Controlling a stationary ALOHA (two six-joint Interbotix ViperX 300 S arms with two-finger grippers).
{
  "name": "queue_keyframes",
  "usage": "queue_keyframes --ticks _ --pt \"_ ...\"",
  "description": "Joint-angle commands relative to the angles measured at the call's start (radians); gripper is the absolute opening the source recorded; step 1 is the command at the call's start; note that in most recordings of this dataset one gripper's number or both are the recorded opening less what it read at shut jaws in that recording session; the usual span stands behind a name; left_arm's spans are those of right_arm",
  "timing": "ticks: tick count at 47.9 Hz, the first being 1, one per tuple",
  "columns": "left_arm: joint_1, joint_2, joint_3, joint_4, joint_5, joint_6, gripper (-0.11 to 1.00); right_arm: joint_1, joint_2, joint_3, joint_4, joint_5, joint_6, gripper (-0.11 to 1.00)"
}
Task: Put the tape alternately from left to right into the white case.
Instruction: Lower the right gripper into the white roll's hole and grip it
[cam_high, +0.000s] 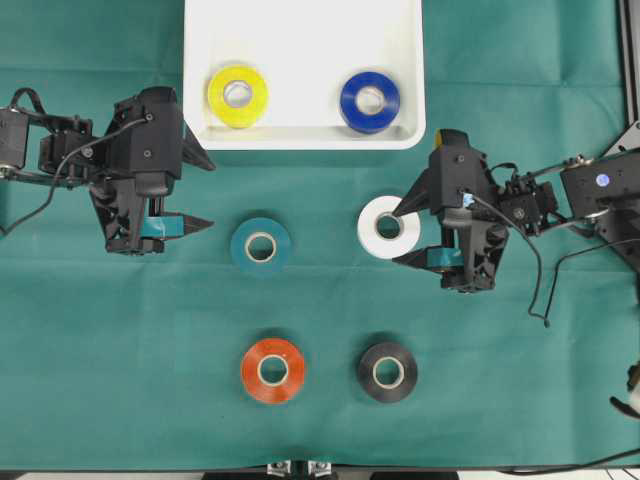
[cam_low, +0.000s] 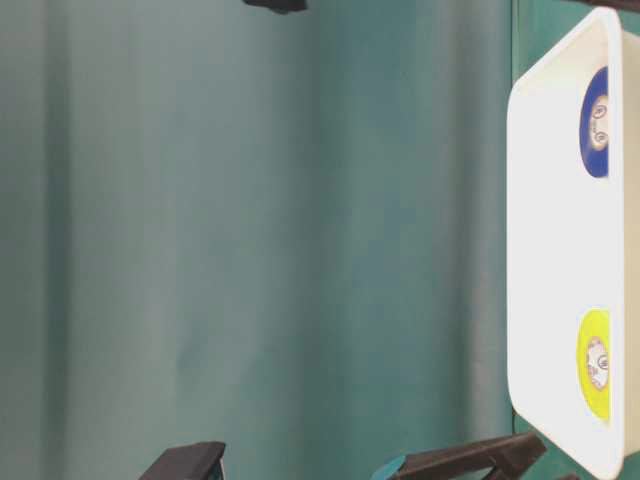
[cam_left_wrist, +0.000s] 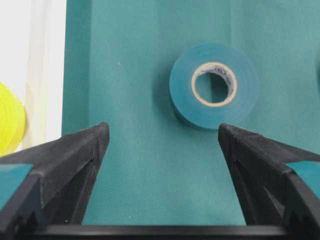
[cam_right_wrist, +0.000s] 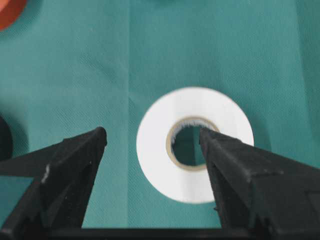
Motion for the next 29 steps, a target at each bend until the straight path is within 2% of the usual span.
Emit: queue_keyframes --ticks 1,29 --pt "-0.002 -0.008 -0.009 -0.003 -0.009 0.000 0.69 0.006 0.011 -0.009 0.002 0.000 0.000 0.81" --pt "-0.002 -0.008 -0.008 -0.003 -0.009 0.000 0.69 0.009 0.155 -0.074 0.002 0.005 0.002 0.81"
